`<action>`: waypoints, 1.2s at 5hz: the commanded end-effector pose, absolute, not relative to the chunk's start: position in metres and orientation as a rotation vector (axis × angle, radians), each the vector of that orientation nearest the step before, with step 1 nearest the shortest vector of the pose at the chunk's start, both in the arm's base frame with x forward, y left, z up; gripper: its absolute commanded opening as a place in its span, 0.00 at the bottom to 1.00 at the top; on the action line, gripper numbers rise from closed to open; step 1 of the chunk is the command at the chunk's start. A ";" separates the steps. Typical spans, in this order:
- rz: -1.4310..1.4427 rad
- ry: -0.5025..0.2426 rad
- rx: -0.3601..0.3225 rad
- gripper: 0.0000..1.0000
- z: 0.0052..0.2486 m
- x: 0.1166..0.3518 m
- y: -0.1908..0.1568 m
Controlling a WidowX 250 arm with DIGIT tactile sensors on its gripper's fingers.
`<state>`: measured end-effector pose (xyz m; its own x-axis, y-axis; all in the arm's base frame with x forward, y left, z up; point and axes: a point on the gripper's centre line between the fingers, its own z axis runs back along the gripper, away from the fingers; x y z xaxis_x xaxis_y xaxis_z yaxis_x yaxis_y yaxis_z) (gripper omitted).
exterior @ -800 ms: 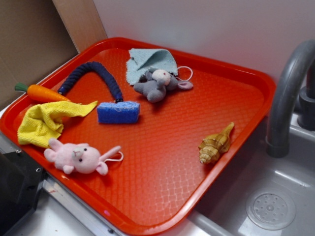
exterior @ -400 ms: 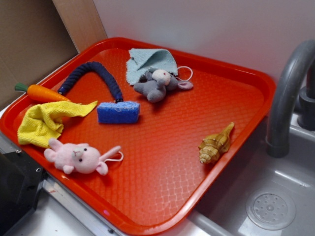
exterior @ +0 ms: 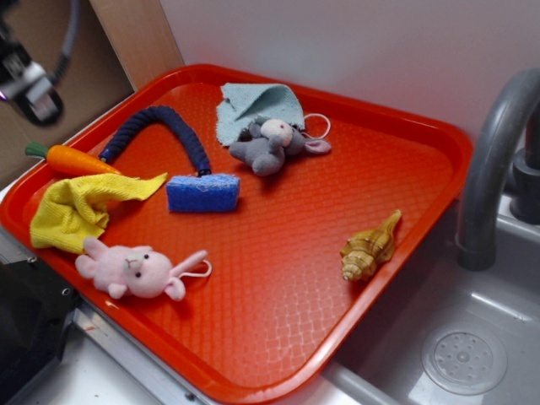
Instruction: Grab the yellow cloth.
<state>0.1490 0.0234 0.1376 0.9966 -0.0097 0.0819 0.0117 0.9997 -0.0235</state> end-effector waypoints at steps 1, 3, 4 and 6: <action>-0.055 -0.078 0.025 1.00 0.067 0.150 0.034; -0.049 -0.009 0.046 1.00 0.036 0.144 0.055; -0.030 0.017 0.074 1.00 0.040 0.139 0.067; -0.043 0.029 0.102 0.00 0.035 0.143 0.063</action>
